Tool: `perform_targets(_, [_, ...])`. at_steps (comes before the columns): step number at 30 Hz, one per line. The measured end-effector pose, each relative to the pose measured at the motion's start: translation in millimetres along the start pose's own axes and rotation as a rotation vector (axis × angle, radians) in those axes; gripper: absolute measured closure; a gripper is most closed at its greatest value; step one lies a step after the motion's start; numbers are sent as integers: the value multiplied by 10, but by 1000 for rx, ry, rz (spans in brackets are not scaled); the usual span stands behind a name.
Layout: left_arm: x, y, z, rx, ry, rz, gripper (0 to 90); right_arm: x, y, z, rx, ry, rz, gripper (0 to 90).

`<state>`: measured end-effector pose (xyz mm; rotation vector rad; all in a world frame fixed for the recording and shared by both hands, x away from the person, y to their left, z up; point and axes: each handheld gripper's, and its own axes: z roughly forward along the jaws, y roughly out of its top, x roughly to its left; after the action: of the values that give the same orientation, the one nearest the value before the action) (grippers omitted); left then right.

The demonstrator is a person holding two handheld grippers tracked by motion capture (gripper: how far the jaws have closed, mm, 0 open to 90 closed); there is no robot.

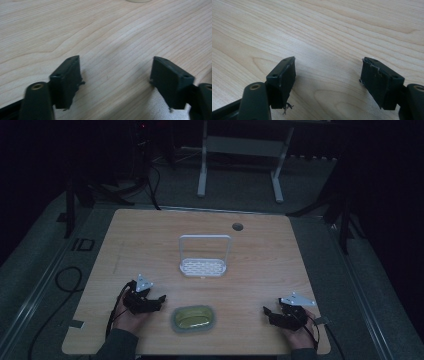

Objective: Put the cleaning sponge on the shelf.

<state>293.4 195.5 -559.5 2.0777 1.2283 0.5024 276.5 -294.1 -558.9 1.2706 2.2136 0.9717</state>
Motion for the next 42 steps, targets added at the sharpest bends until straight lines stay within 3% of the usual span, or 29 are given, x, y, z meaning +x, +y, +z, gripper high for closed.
perform_targets(4, [3,6,-35,-17,-17,-14,341,-1,1,2,0,-1,0,269])
perform_targets(9, [1,11,-112,-45,-44,-19,360,-1,1,2,0,-1,0,268])
perform_targets(17, [-16,56,-236,-49,-75,-13,380,0,2,2,1,-3,3,263])
perform_targets(26, [-119,191,-341,-60,-85,55,386,1,2,4,3,-8,6,253])
perform_targets(42, [-241,375,-465,-55,-133,114,401,4,4,8,5,0,-3,230])
